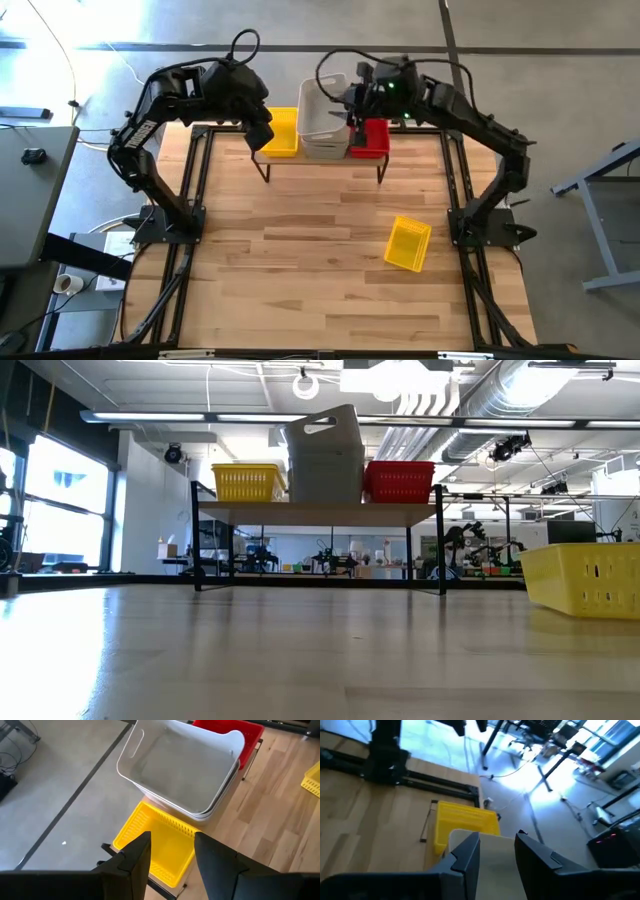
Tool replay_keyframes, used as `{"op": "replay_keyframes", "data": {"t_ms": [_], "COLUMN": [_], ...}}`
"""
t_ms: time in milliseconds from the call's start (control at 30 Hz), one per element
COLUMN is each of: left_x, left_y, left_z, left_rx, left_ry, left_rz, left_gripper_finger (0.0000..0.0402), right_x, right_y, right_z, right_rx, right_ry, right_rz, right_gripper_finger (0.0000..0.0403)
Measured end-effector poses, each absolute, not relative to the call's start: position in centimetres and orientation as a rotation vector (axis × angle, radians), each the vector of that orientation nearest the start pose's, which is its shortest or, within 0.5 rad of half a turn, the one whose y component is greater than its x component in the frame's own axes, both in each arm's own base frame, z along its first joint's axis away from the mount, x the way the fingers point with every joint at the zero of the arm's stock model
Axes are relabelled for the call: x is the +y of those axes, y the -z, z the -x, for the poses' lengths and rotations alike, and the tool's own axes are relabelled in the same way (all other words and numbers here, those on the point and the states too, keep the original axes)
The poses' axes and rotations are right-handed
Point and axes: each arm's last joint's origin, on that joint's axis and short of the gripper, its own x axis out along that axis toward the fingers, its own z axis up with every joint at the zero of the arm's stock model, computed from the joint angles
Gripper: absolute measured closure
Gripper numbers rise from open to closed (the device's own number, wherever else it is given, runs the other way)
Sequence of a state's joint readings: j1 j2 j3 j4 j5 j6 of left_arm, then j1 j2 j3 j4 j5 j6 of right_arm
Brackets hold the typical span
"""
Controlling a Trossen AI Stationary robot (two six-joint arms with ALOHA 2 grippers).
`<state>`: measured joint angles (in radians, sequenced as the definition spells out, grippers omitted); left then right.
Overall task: Stack baskets on shelf by color
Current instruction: Stack the gray bin on top of the gray bins on the shelf
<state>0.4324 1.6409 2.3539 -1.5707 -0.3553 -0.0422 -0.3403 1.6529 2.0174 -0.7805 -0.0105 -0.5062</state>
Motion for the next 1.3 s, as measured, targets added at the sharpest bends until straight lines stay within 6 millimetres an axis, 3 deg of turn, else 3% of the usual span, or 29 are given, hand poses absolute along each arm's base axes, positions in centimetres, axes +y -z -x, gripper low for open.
{"op": "replay_keyframes", "data": {"t_ms": [300,533,1100,1300], "left_x": [11.2,11.2,11.2,11.2], "left_y": [-50.1,-50.1,-50.0,-50.0], "left_z": [-22.0,-22.0,-22.0,-22.0], "left_rx": [0.862,0.861,0.86,0.855], "left_ry": [-0.754,-0.752,-0.748,-0.753], "left_rz": [0.077,0.081,0.087,0.101], "left_gripper_finger": [0.0259,0.0259,0.0259,0.0259], "right_x": [-11.9,-11.9,-12.8,-12.9], "right_y": [-46.8,-44.3,-41.4,-41.3], "right_z": [-33.4,-34.3,-36.4,-36.3], "right_rx": [0.719,0.832,0.95,0.976], "right_ry": [0.1,0.033,0.017,0.039], "right_rz": [0.395,0.367,0.431,0.443], "right_gripper_finger": [0.0293,0.0293,0.0293,0.0293]}}
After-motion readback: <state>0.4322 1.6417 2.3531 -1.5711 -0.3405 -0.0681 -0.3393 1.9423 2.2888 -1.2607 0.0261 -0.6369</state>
